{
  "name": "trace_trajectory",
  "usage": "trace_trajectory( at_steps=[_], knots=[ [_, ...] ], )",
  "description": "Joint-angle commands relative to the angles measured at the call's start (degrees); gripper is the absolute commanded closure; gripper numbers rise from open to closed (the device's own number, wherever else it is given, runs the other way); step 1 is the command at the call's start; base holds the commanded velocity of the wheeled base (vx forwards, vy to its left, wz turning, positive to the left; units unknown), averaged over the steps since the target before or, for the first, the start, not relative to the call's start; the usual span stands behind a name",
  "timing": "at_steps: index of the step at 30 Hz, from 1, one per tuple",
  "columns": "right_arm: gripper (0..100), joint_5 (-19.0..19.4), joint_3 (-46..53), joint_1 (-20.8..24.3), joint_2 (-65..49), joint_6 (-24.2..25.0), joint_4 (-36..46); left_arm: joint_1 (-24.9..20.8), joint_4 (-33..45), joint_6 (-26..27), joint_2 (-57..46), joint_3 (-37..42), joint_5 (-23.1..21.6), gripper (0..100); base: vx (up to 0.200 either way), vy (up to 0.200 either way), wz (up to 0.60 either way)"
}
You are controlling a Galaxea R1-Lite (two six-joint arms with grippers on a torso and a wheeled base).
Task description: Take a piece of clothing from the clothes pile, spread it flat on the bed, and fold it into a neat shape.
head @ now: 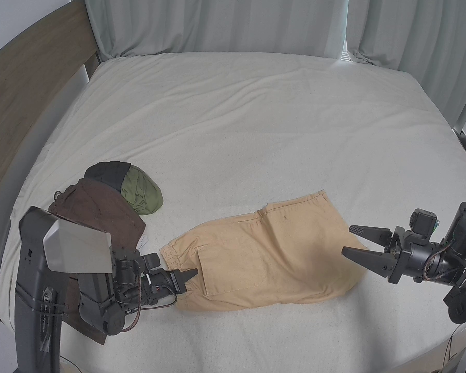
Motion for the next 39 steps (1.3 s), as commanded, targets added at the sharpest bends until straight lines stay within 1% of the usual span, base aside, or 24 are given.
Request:
trace_trajectory(
  at_steps=[1, 9, 12, 15, 18, 20, 26, 33, 39],
  knots=[
    [0, 0.0, 0.1, 0.2, 0.0, 0.0, 0.0, 0.1, -0.3, 0.0, -0.3, 1.9, -0.4, 100, 0.000, 0.000, 0.00],
    [0, 0.0, 0.4, 0.3, 0.1, -0.1, 0.0, 0.4, -0.2, 0.0, -3.3, 3.8, -0.5, 100, 0.000, 0.000, 0.00],
    [0, 0.0, 0.4, 0.4, 0.2, -0.1, 0.0, 1.0, -0.2, 0.0, -4.6, 5.6, -0.6, 100, 0.000, 0.000, 0.00],
    [0, 0.0, 0.4, 0.5, 0.3, -0.2, 0.0, 2.7, -0.3, 0.2, -6.9, 7.9, -2.5, 100, 0.000, 0.000, 0.00],
    [0, 0.0, 0.4, 0.6, 0.3, -0.2, 0.0, 4.6, -0.2, 0.3, -8.8, 9.7, -5.5, 100, 0.000, 0.000, 0.00],
    [0, 0.0, 0.4, 0.7, 0.3, -0.2, 0.0, 5.5, -0.2, 0.4, -9.5, 10.6, -6.3, 100, 0.000, 0.000, 0.00],
    [0, 0.0, 0.5, 0.7, 0.5, -0.3, 0.0, 7.3, -0.2, 0.6, -11.0, 12.5, -6.9, 100, 0.000, 0.000, 0.00],
    [0, 0.0, 1.0, 0.7, 0.5, -0.3, 0.0, 7.7, -0.2, 1.5, -12.0, 14.3, -7.3, 100, 0.000, 0.000, 0.00],
    [0, 0.0, 1.1, 0.7, 0.5, -0.4, 0.0, 9.0, -0.2, 1.6, -13.9, 15.8, -8.0, 100, 0.000, 0.000, 0.00]
  ],
)
